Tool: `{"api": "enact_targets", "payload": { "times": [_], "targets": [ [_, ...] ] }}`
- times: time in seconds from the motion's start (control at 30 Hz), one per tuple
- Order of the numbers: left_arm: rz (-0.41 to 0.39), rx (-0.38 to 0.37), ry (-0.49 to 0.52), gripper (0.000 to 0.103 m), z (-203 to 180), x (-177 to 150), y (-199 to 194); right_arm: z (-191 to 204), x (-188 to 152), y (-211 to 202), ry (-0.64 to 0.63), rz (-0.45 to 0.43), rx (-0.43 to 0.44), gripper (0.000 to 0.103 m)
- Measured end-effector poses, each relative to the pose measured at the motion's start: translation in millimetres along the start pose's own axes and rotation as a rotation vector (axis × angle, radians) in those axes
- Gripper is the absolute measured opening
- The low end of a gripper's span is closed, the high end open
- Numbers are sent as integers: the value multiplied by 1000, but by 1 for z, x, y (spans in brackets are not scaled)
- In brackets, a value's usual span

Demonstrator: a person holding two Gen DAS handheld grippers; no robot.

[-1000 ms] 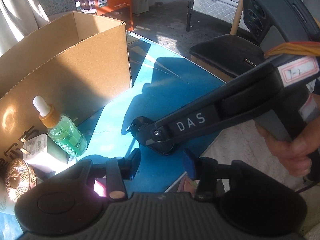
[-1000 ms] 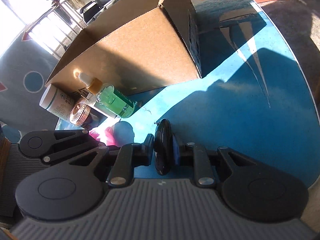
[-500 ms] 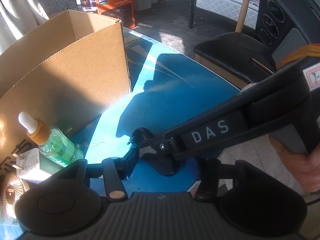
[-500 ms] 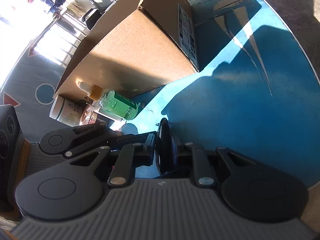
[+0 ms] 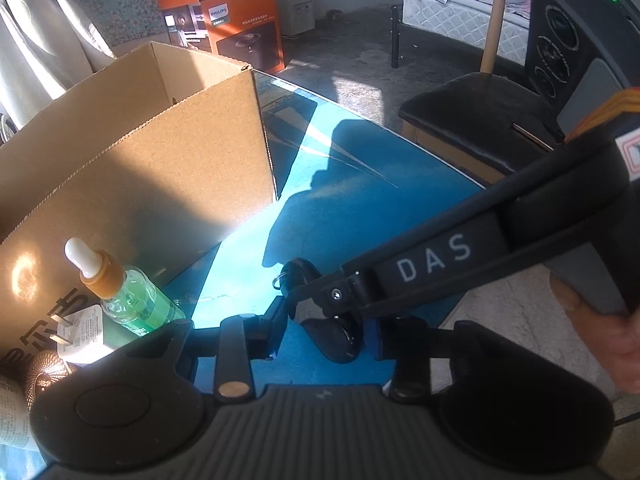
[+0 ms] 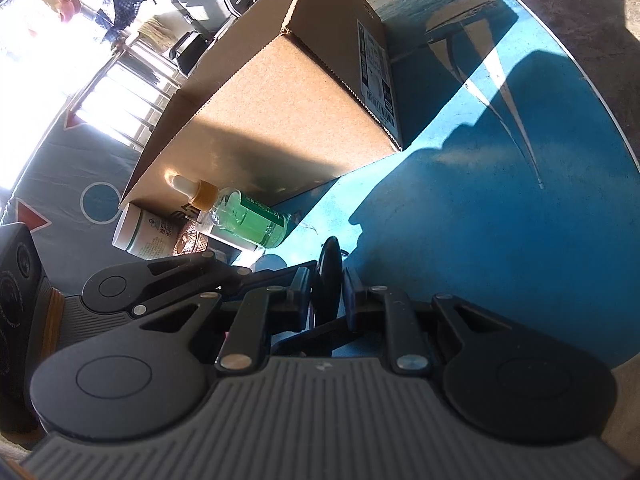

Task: Organize rigid objects
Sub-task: 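Carry the black key fob into the box and open the right gripper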

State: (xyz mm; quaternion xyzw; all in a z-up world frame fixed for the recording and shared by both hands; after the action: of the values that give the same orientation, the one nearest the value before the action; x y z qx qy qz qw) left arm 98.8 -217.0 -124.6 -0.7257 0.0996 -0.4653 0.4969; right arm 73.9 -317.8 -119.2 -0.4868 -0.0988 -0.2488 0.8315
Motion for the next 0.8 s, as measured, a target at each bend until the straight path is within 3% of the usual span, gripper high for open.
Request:
{"api": "enact_targets", "payload": {
  "times": [0.27, 0.4, 0.57, 0.7, 0.8],
  "targets": [
    [-121, 40, 35, 40, -5, 17, -51, 36, 14, -44, -82, -107, 3, 16],
    [-218, 110, 52, 40, 4, 38, -93, 68, 34, -68, -156, -176, 29, 16],
    [-284, 205, 38, 41, 37, 63, -136, 128, 75, -83, -289, -236, 93, 16],
    [-269, 241, -18, 41, 77, 77, -150, 165, 110, -68, -345, -206, 137, 16],
    [-222, 241, -92, 42, 121, 81, -148, 184, 139, -38, -341, -118, 168, 16]
  ]
}}
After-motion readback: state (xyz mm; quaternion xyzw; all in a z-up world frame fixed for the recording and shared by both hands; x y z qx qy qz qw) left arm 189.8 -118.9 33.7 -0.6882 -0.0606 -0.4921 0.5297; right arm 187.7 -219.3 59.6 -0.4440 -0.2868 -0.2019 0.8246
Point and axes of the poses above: each gripper's, at about its wrist camera, not at the fingertips, and y roughly the way its jaws point, z to its left, x to its top, the point moved 8 cm from there along y, roughly the way its jaws point, and after that the axes turned 11 degrees about -x, right-handed, at the moved point
